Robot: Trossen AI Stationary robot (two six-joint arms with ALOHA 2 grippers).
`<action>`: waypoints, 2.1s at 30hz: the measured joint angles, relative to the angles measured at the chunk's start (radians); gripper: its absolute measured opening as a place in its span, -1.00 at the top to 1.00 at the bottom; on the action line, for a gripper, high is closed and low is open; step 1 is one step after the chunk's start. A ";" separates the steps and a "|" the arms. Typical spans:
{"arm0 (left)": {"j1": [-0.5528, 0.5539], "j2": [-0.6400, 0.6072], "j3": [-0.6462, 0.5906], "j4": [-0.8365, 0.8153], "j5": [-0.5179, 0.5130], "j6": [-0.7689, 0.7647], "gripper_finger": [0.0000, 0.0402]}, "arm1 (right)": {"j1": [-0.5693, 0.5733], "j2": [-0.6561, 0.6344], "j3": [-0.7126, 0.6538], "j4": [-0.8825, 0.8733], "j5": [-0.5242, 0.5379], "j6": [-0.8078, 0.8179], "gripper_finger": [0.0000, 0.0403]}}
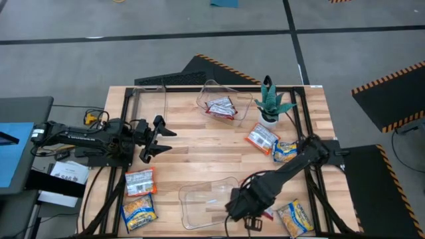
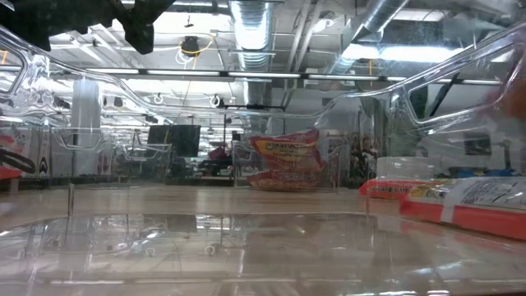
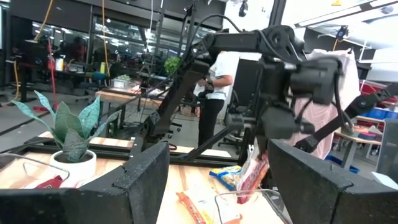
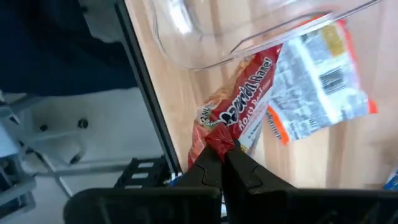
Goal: Sort Maruchan noodles
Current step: Put the red noodle pack into the top right transparent bin
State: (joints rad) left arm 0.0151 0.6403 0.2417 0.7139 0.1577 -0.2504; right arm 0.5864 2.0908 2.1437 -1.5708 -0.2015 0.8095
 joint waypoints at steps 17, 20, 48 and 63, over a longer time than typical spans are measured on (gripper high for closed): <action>0.000 0.000 0.000 0.001 -0.006 0.000 -0.28 | -0.167 -0.133 -0.038 0.000 0.259 -0.188 0.91; 0.000 0.000 0.000 0.001 -0.007 0.000 -0.28 | -0.238 -0.147 -0.039 0.001 0.300 -0.270 0.91; 0.000 0.000 0.000 0.000 -0.033 0.005 -0.28 | -0.910 -0.279 -0.035 0.187 0.656 -0.448 0.91; 0.000 0.000 0.000 -0.007 -0.034 0.002 -0.28 | -0.962 -0.110 -0.038 0.065 0.634 -0.340 0.91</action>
State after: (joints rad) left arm 0.0151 0.6407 0.2417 0.7074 0.1234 -0.2485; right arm -0.3759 1.9812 2.1059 -1.5062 0.4324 0.4697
